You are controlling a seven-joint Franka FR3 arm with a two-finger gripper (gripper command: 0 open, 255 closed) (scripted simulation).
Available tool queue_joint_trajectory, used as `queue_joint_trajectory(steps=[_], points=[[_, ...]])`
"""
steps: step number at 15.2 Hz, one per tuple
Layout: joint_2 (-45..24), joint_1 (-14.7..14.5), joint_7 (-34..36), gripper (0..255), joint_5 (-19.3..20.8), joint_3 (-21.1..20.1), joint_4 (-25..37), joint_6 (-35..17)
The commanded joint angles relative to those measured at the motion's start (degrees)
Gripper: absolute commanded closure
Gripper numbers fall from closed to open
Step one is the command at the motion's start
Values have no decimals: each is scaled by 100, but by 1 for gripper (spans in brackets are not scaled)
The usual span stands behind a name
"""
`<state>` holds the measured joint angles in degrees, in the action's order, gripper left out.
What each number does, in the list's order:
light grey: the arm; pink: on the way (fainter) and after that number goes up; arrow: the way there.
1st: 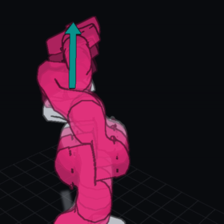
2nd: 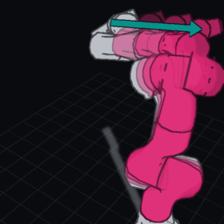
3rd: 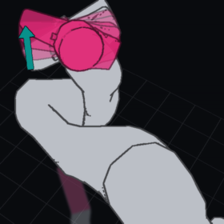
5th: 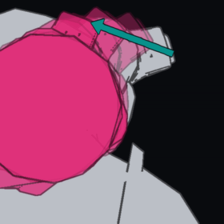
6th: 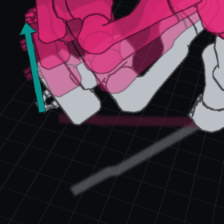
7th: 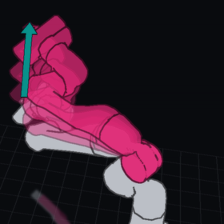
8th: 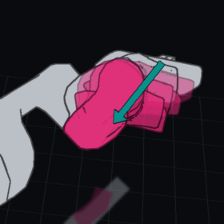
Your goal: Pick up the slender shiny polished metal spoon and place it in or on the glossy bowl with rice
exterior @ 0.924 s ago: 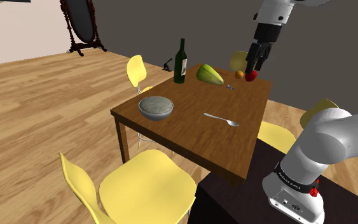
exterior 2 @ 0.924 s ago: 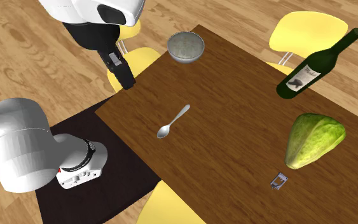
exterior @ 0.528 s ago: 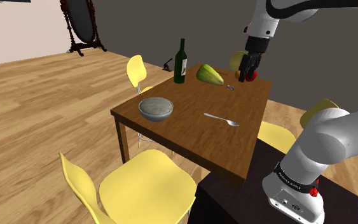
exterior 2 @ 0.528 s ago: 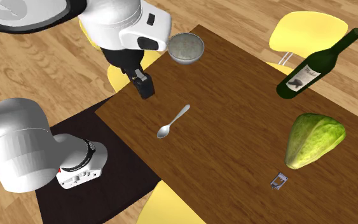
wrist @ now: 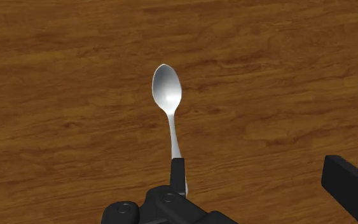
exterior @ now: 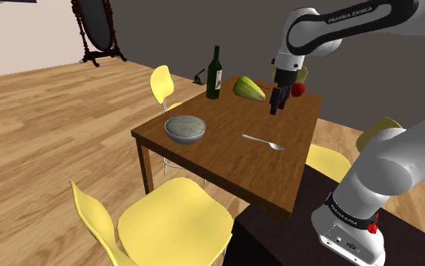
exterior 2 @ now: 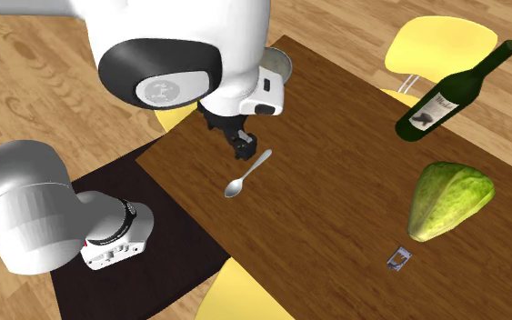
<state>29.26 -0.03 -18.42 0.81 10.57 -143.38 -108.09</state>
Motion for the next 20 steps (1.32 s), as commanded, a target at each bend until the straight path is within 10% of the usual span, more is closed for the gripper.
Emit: queue_joint_trajectory(steps=[1,11,20], points=[[-408,-25,-238,0,2,123,-16,-346],[-2649,-185,-1388,0,-404,476,371,-1742],[-3006,-206,-1505,0,-569,455,78,-2375]])
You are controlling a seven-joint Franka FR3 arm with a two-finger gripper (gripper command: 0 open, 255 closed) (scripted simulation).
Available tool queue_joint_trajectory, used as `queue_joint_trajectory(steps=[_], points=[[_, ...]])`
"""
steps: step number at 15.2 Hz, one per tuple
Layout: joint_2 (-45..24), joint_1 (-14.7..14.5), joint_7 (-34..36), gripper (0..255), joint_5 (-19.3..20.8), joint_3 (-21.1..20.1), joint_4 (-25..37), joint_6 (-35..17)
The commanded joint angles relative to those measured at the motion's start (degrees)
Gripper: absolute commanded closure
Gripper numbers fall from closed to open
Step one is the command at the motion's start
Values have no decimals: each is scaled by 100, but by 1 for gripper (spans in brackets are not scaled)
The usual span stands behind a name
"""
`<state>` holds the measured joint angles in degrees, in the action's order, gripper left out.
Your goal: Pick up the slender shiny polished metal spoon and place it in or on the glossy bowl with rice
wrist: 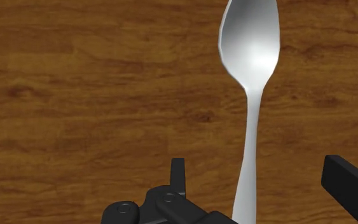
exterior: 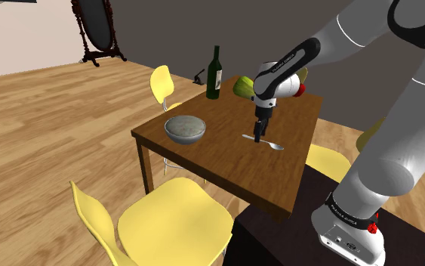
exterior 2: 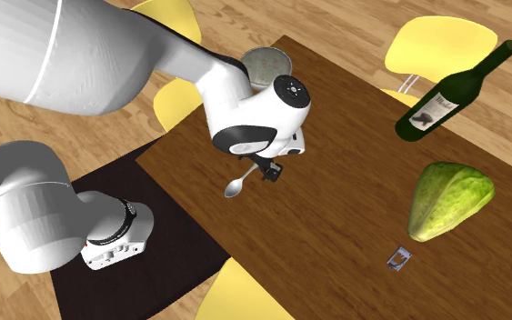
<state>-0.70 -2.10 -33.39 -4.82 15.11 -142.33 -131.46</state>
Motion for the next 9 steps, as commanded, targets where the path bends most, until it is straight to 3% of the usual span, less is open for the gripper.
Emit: queue_joint_trajectory(steps=[1,6,7,9], points=[[-11,1,-9,0,-7,1,-26,-39],[-11,1,-8,0,-6,1,-25,-37],[-11,1,-8,255,-6,1,-25,-37],[-10,1,-8,255,-6,1,-25,-37]])
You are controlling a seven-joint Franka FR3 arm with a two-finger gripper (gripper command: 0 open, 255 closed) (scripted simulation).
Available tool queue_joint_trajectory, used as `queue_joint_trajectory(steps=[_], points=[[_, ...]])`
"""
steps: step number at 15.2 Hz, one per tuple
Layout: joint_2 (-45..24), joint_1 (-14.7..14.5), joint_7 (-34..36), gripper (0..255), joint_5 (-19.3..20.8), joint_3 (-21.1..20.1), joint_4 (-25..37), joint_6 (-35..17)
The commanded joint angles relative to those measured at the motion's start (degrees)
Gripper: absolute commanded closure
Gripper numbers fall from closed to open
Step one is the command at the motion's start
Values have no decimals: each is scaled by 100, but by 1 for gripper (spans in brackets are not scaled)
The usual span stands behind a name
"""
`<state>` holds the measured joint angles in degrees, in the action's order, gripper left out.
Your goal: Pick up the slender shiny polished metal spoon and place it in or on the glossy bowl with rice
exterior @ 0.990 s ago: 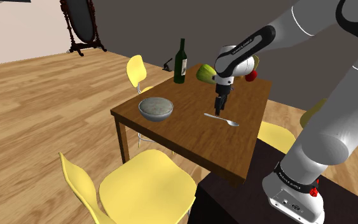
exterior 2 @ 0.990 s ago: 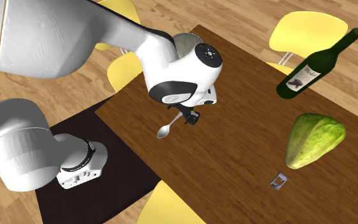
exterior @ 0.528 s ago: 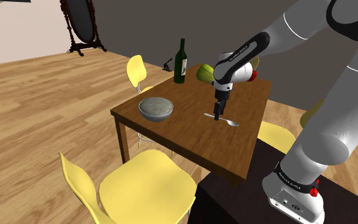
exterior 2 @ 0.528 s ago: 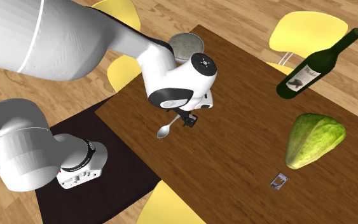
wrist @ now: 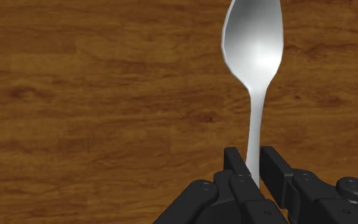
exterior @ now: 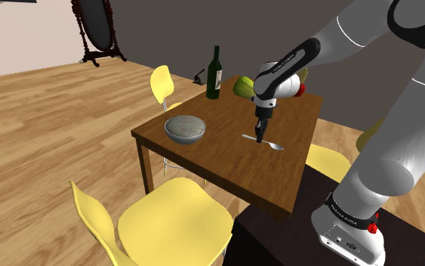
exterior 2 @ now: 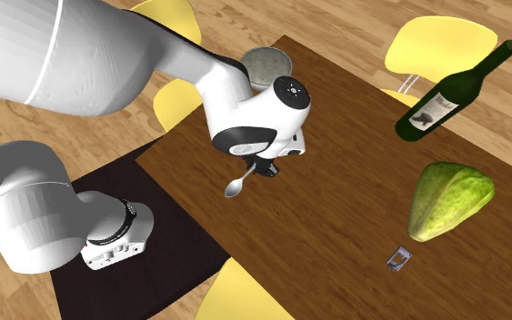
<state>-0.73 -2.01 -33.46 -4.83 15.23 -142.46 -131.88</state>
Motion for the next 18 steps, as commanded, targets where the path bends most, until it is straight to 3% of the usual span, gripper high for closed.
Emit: queue_joint_trajectory(steps=[1,7,18], points=[[-9,-9,0,255,-6,-12,-12,5],[-8,-8,-2,255,-5,-10,-13,4],[687,11,236,255,262,-17,226,904]])
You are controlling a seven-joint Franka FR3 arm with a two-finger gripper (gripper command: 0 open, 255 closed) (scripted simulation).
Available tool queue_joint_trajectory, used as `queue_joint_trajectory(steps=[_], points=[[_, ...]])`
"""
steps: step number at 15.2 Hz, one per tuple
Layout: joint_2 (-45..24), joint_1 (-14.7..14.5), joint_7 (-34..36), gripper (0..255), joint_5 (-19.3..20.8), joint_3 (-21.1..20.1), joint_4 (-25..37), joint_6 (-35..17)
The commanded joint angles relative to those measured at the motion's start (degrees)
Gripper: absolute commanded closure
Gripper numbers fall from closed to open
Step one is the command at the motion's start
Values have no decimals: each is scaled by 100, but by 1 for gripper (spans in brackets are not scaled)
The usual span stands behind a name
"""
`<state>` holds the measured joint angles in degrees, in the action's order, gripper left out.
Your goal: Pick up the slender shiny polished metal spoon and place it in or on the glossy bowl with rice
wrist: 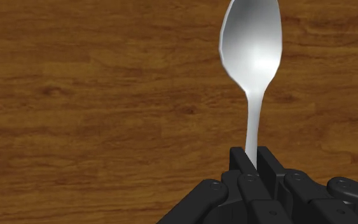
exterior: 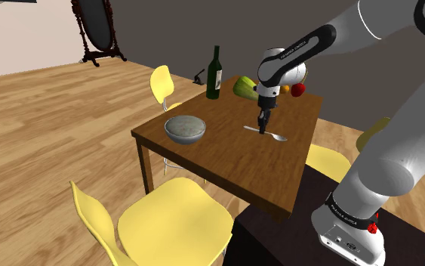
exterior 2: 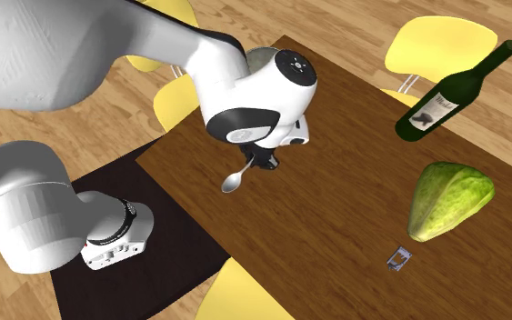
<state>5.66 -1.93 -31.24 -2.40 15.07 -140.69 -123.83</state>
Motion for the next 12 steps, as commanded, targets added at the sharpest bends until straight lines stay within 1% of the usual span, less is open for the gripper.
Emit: queue_joint_trajectory(steps=[1,12], points=[[103,5,32,255,35,-4,78,181],[612,22,184,255,170,-49,489,1081]])
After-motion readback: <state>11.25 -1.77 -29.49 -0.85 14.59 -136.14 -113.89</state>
